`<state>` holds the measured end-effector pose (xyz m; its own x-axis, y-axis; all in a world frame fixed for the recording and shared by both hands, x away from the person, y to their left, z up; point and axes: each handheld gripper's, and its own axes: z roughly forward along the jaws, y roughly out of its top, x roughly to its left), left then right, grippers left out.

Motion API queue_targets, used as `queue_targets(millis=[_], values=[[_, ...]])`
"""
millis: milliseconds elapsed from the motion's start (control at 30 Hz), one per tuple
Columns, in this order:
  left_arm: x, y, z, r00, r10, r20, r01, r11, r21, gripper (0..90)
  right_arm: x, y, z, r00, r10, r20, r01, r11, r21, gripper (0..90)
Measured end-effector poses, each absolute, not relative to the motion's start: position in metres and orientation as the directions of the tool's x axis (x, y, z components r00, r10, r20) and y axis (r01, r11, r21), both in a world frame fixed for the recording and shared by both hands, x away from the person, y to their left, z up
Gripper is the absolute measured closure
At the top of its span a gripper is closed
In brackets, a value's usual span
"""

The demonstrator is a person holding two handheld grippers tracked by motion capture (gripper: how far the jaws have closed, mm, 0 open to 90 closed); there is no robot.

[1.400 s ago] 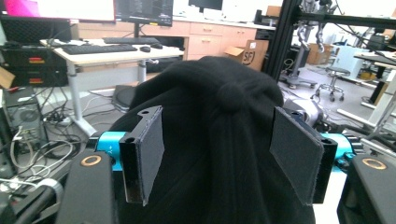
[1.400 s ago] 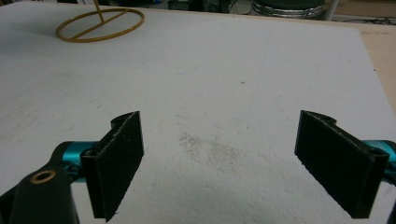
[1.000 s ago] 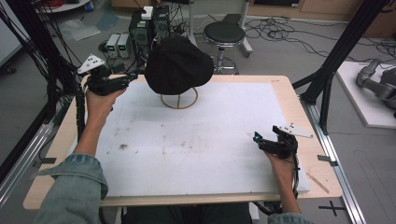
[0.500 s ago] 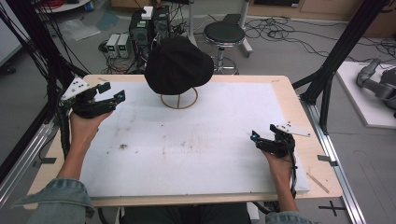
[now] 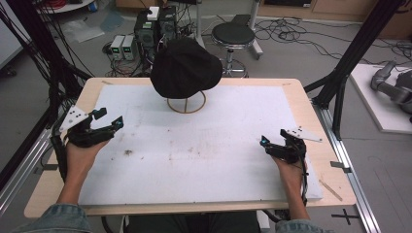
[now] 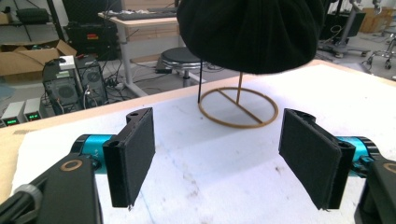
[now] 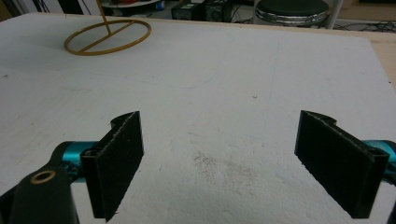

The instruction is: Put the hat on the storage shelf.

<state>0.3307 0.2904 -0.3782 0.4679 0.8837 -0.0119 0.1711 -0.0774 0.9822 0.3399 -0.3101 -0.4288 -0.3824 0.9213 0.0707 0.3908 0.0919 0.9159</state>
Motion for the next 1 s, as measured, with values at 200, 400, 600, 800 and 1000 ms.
queue_targets(millis=[200,400,600,800,1000], values=[[0.319,0.287,-0.391,0.466,0.885,0.002,0.172,-0.093,0.981,27.2,0.34,-0.31,-0.429,-0.381,0.921,0.076,0.395,0.087,0.915,15.3],[0.312,0.289,-0.407,0.461,0.887,-0.009,0.193,-0.091,0.977,27.2,0.341,-0.31,-0.429,-0.382,0.921,0.074,0.389,0.087,0.917,15.3],[0.308,0.292,-0.418,0.451,0.892,-0.016,0.207,-0.088,0.974,27.2,0.342,-0.309,-0.429,-0.383,0.921,0.076,0.391,0.087,0.916,15.3],[0.307,0.293,-0.423,0.45,0.893,-0.02,0.214,-0.086,0.973,27.2,0.342,-0.309,-0.43,-0.385,0.92,0.072,0.388,0.091,0.917,15.3],[0.309,0.293,-0.425,0.453,0.891,-0.019,0.22,-0.091,0.971,27.1,0.342,-0.308,-0.43,-0.384,0.921,0.062,0.39,0.101,0.915,15.3]])
